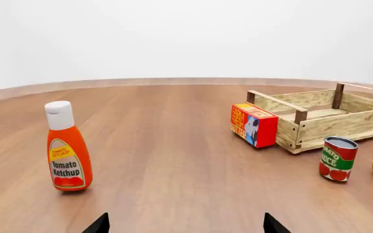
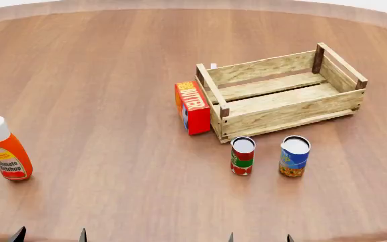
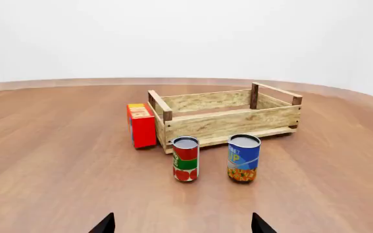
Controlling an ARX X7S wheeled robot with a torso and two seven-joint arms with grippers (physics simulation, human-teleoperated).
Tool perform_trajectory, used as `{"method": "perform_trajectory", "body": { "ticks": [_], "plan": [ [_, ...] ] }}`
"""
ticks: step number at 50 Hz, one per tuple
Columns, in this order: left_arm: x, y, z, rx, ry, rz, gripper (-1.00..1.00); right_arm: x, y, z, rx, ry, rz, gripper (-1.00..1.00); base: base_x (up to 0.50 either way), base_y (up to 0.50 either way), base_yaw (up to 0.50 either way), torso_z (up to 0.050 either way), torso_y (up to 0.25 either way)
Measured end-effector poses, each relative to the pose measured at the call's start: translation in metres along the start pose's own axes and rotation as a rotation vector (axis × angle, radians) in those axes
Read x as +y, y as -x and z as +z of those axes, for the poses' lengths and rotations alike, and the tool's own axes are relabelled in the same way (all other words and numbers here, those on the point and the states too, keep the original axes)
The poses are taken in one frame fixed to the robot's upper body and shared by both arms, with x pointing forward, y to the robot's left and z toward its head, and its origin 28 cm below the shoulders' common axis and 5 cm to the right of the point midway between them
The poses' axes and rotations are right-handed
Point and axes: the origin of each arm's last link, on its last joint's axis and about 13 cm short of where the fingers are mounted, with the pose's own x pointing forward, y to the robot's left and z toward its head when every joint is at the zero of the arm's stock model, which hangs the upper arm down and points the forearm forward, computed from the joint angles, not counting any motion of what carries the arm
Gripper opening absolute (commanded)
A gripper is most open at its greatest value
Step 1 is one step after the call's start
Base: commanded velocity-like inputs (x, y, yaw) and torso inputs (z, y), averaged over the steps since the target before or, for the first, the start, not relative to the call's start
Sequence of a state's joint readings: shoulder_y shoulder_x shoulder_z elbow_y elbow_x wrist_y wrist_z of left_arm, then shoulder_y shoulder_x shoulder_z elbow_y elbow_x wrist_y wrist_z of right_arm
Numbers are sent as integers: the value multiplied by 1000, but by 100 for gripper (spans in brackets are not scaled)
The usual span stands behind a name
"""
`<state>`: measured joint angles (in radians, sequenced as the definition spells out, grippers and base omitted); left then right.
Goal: Pick up the tomato sauce, and put it in the wooden tray.
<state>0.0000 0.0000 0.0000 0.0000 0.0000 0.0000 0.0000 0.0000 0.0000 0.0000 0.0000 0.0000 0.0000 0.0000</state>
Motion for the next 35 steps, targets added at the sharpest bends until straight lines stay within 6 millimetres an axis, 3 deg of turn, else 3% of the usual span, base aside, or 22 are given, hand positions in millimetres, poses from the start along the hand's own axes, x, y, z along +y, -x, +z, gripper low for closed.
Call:
{"method": "perform_trajectory", "body": {
  "ticks": [35],
  "plan": [
    [0, 1, 0, -8, -5, 7, 100, 0, 0, 2, 12, -18, -1, 100, 0, 0, 0, 0, 0]
  ]
}}
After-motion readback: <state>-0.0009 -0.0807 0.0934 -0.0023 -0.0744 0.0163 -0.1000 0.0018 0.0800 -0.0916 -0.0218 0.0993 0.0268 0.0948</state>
